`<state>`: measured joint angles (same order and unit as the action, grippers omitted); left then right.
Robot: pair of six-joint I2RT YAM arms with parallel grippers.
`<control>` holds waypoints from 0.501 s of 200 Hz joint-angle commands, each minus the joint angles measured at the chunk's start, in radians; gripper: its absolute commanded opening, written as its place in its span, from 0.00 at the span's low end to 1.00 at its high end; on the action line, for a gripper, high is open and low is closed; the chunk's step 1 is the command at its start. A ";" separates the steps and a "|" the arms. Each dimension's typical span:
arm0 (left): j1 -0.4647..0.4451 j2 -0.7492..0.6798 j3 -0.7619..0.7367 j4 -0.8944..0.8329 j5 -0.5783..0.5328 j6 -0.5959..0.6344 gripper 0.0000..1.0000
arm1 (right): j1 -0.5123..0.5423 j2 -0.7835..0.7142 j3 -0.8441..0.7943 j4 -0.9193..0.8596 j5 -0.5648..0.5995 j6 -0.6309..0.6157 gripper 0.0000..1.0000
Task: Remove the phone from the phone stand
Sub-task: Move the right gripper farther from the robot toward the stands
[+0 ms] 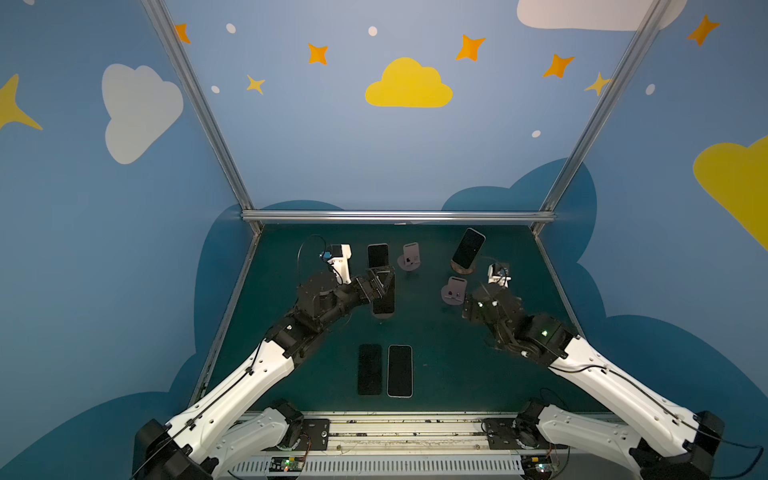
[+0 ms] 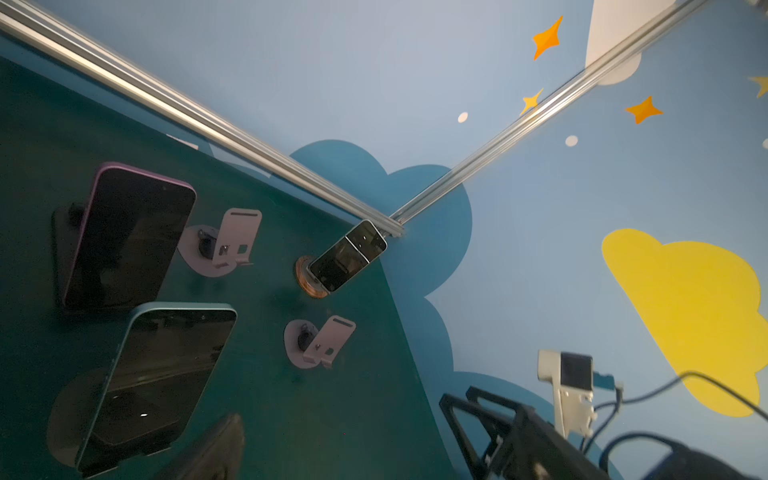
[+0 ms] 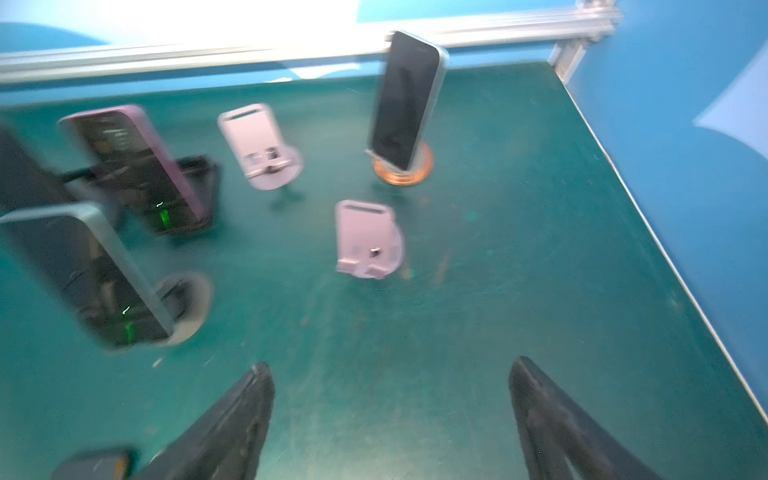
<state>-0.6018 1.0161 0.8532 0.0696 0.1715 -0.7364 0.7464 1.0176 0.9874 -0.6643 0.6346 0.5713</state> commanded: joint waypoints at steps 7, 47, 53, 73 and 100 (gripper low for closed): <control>-0.003 0.033 0.039 -0.044 0.009 0.031 1.00 | -0.123 0.104 0.032 0.093 -0.227 -0.108 0.90; -0.003 0.034 0.076 -0.123 -0.044 0.081 1.00 | -0.282 0.287 0.089 0.165 -0.404 -0.135 0.91; -0.003 0.028 0.071 -0.120 -0.061 0.083 1.00 | -0.296 0.317 0.103 0.168 -0.415 -0.132 0.92; -0.003 0.013 0.047 -0.099 -0.099 0.086 1.00 | -0.312 0.404 0.138 0.186 -0.434 -0.139 0.92; 0.000 0.020 0.053 -0.115 -0.123 0.110 1.00 | -0.326 0.483 0.175 0.194 -0.475 -0.155 0.92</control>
<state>-0.6033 1.0435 0.9028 -0.0238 0.0975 -0.6693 0.4286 1.4616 1.1149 -0.5007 0.2375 0.4435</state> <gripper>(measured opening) 0.998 0.916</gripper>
